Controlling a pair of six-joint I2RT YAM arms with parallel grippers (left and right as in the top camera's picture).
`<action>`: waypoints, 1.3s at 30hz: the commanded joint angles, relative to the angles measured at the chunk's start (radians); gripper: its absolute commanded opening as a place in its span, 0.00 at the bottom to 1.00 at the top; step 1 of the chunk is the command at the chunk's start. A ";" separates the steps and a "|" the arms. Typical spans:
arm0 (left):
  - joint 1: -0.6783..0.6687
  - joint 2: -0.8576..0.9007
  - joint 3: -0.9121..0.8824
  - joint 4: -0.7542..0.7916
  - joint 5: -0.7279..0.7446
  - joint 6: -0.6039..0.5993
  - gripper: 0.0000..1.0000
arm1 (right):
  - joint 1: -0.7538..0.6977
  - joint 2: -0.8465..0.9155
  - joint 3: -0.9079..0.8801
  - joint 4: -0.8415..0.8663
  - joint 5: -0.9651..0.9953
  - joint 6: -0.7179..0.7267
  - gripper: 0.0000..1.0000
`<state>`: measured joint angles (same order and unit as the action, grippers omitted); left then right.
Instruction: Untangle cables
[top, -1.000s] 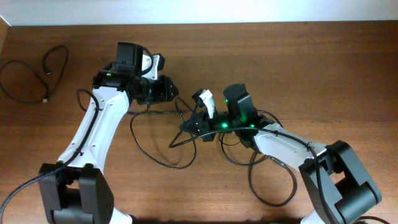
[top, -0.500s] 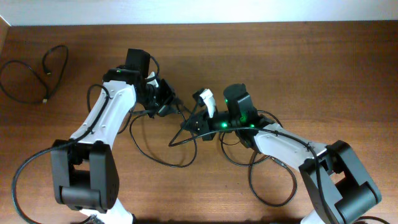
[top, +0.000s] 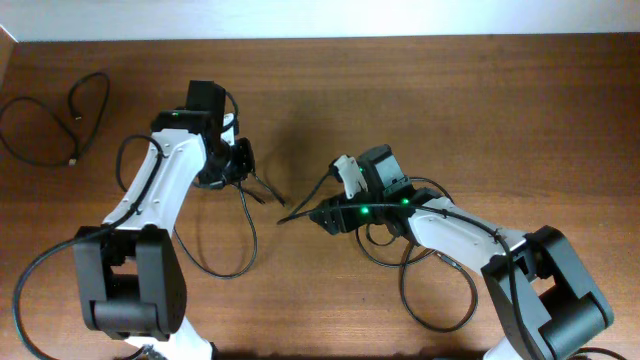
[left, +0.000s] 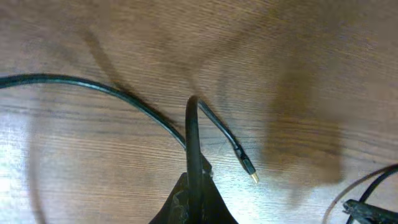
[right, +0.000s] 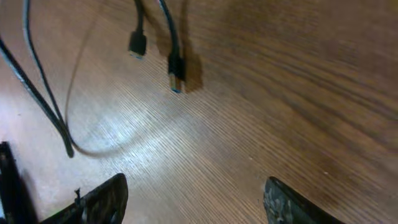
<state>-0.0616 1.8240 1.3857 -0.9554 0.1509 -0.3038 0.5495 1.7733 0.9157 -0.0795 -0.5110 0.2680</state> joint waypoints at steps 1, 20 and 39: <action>-0.008 -0.010 -0.010 -0.008 -0.122 -0.171 0.00 | 0.000 -0.016 0.003 -0.027 0.027 -0.006 0.70; -0.008 0.164 -0.243 0.343 -0.178 -0.422 0.11 | 0.000 -0.015 0.003 -0.097 0.053 -0.006 0.75; 0.251 0.421 0.386 1.017 -0.128 -0.003 0.00 | 0.000 -0.015 0.003 -0.257 0.157 -0.006 0.98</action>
<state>0.1699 2.1948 1.7683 0.0723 -0.0429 -0.3355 0.5499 1.7569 0.9276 -0.3298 -0.3798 0.2592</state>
